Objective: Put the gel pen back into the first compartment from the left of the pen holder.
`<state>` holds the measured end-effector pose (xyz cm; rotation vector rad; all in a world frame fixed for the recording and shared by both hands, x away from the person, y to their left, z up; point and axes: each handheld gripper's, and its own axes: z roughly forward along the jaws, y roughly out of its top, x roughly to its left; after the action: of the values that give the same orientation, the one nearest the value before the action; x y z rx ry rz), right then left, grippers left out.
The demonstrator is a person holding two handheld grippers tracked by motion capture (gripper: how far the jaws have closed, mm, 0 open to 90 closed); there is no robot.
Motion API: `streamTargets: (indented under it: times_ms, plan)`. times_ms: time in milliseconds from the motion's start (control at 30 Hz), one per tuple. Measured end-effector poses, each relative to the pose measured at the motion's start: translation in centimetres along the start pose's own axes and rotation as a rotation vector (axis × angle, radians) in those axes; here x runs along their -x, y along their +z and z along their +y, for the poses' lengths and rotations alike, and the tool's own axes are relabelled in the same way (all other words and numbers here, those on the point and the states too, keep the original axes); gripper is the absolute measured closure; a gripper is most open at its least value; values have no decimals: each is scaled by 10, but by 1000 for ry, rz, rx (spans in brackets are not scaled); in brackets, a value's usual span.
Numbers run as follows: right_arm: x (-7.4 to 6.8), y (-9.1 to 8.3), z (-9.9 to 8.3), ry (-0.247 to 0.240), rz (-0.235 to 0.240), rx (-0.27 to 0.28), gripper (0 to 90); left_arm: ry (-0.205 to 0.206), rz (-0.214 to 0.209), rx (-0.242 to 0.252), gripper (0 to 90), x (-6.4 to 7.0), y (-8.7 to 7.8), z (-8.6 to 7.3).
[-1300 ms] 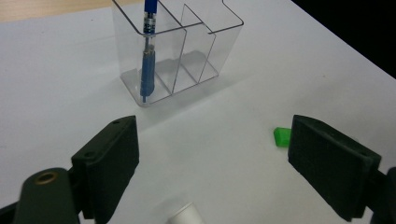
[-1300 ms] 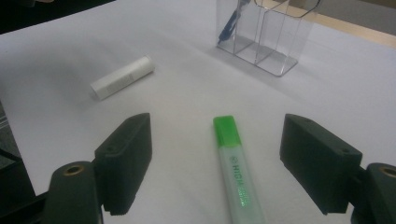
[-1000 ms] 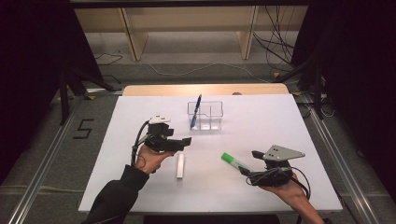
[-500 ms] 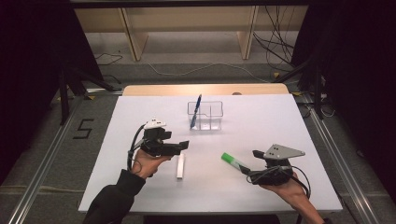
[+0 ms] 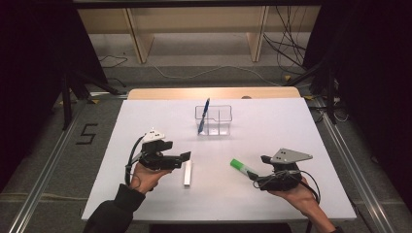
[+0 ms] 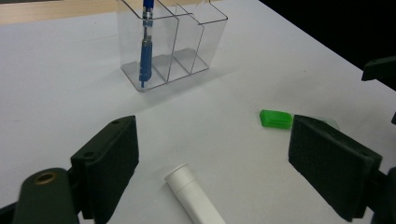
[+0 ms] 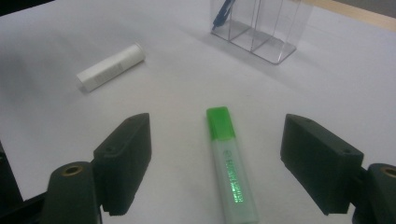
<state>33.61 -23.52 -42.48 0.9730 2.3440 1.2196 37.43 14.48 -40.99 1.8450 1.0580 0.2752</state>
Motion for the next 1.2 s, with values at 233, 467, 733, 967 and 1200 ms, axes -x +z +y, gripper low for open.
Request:
streamTargets:
  times_ms: [233,467,733,967,1200]
  plan:
    - [5,3,8,-13,-6,-47,250,21,-6,29,157,3,-7,-4]
    - [11,10,16,-23,-16,-98,250,18,-3,42,155,3,-12,-8]
    - [15,23,24,-29,-18,-174,247,26,2,40,155,1,-13,-13]
    - [15,37,26,-45,-14,-245,245,23,7,50,155,3,-16,-19]
    - [17,46,27,-54,-12,-294,246,27,12,61,154,5,-20,-22]
